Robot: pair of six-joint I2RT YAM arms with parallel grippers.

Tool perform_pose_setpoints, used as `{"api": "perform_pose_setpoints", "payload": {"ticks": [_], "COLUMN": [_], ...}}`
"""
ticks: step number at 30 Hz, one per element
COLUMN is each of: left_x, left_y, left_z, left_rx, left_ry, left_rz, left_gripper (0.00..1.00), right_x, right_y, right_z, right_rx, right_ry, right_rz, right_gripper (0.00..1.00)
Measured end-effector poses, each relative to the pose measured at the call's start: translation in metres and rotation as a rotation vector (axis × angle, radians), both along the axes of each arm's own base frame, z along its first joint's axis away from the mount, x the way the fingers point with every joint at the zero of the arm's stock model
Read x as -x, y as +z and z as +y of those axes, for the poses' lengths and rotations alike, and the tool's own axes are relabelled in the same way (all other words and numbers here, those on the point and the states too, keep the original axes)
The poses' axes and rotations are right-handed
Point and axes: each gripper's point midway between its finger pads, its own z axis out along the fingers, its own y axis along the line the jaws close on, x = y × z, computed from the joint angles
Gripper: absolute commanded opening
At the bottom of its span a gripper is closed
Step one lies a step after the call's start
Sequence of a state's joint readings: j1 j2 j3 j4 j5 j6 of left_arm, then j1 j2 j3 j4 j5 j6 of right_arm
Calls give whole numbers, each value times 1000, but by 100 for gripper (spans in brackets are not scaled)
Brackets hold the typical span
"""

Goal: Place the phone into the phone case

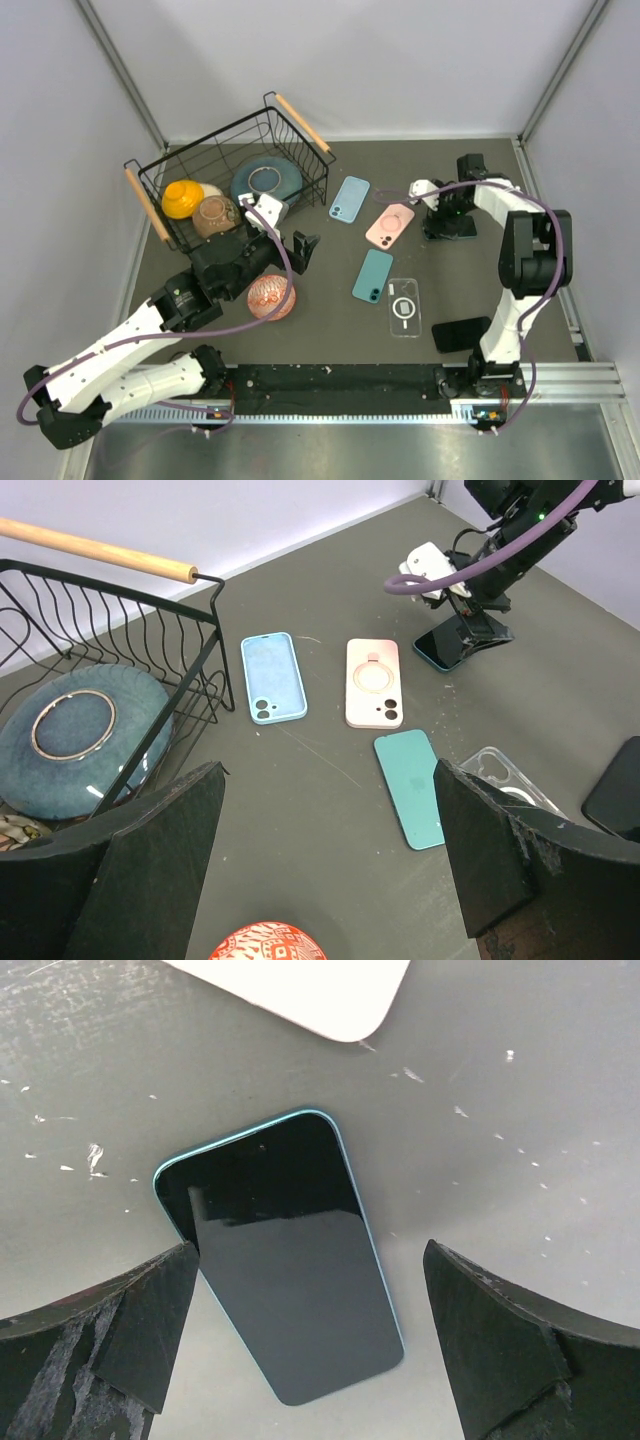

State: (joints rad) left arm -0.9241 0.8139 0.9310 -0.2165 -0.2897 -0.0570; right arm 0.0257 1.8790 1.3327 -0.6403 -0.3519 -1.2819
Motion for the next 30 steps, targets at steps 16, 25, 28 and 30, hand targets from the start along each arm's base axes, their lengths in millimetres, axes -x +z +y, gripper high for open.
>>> {"api": "perform_pose_setpoints", "payload": {"ticks": [16,25,28,30], "left_x": [-2,-3,-3,-3], "left_y": [2,2,2,2], "left_z": [2,3,3,3], "left_rx": [0,-2,-3,-3], "left_ry": [14,19,22,22], "left_rz": [-9,-11,-11,-11], "left_gripper": [91,91,91,91], "right_x": [7,14,13,12], "right_y": [-11,-14,-20,-21], "right_z": [2,1,-2,-2], "right_rx": [-13,-1,14,17], "right_ry": [57,92,91,89], "right_rz": [84,106,121,128], "right_gripper": [94,93,92,91]}}
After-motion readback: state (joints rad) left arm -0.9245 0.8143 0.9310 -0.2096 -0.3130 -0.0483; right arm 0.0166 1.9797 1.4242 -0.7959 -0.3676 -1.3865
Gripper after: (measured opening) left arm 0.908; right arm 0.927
